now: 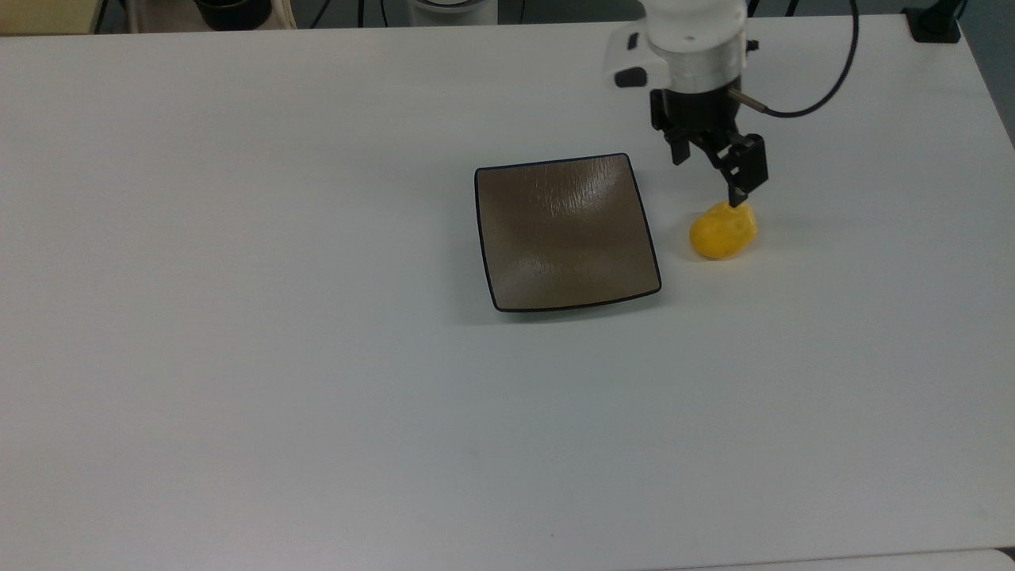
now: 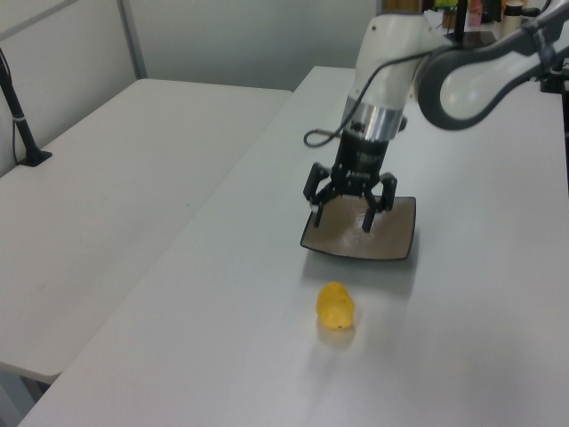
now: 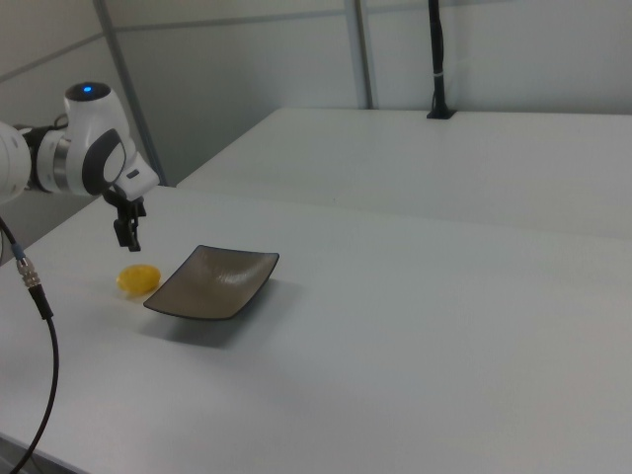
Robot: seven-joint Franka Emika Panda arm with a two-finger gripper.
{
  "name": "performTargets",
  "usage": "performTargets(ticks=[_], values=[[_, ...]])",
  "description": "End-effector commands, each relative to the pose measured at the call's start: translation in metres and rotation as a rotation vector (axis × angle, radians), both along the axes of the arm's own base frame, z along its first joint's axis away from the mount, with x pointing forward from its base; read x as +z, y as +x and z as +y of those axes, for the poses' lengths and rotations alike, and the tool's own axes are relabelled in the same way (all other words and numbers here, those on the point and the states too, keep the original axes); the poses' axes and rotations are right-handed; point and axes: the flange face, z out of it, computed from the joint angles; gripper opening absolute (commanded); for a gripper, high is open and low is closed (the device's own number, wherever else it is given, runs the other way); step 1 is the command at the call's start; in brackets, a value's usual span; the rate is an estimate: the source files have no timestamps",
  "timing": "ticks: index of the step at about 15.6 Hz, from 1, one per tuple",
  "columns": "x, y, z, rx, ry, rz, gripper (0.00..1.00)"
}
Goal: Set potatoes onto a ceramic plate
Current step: 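Lower the gripper around the yellow potato and close on it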
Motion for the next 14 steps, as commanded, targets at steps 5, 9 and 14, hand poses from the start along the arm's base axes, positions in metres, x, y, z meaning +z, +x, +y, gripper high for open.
performTargets(ticks=[5,9,14], values=[[-0.058,-0.002,0.049,0.049,-0.041,0.039,1.00],[-0.086,0.005,0.064,0.040,-0.066,0.055,1.00],[-0.119,0.010,0.072,0.025,-0.118,0.060,0.97]])
